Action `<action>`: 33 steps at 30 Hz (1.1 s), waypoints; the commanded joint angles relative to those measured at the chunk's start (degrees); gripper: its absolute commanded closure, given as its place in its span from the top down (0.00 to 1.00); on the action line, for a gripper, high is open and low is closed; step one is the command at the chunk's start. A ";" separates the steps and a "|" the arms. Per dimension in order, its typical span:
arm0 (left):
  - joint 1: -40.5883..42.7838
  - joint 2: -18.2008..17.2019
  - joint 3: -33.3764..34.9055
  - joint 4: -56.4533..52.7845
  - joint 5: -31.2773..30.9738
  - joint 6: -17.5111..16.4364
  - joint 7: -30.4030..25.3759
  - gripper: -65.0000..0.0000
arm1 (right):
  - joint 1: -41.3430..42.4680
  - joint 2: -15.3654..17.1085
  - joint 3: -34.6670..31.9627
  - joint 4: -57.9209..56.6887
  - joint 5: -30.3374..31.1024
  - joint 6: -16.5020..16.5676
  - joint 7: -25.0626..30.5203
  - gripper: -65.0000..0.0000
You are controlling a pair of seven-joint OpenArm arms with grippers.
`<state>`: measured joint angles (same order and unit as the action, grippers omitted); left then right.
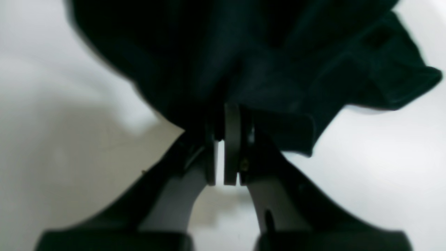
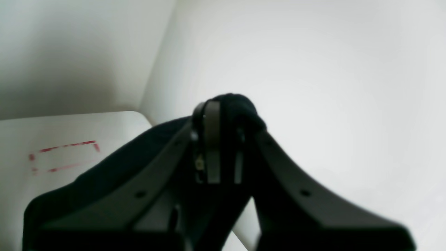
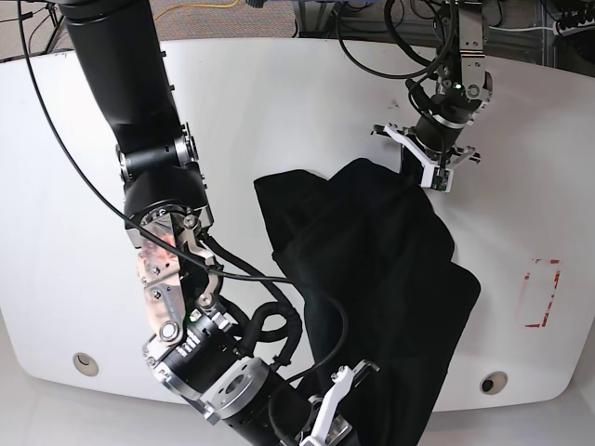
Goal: Layout the t-shirt on the table in an organized manner, then fold the t-shirt properly
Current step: 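Grasp the shirt edge with the left gripper near the right gripper, then pull the held shirt edge with the left gripper away from the right gripper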
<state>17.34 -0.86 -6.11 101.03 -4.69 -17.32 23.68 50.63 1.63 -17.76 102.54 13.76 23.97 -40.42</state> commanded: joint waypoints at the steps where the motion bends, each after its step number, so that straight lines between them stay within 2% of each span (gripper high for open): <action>1: -0.42 -0.24 -2.29 3.71 -0.37 -0.66 -0.52 0.00 | 2.25 -0.09 1.01 0.80 0.35 -0.54 2.23 0.00; 9: -1.12 -0.15 -8.26 10.04 -0.37 -3.65 4.58 0.00 | 2.25 2.90 3.74 1.15 0.44 -0.54 2.23 0.00; 18: -6.93 -0.41 -14.86 13.91 -0.37 -7.07 10.12 0.00 | 0.67 7.73 8.13 1.33 0.88 -0.54 2.23 0.00; 25: -14.05 -1.55 -18.11 14.35 -0.45 -7.43 13.46 0.00 | 0.05 12.13 10.33 1.24 0.88 -0.54 2.23 0.00; 33: -23.19 -4.28 -18.46 14.35 -0.45 -7.78 14.78 0.00 | 0.58 14.42 13.14 -2.72 0.70 -0.54 2.23 0.00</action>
<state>-3.33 -4.25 -24.38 114.19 -4.64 -25.32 39.59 48.77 15.57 -5.54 100.18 14.52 23.92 -40.16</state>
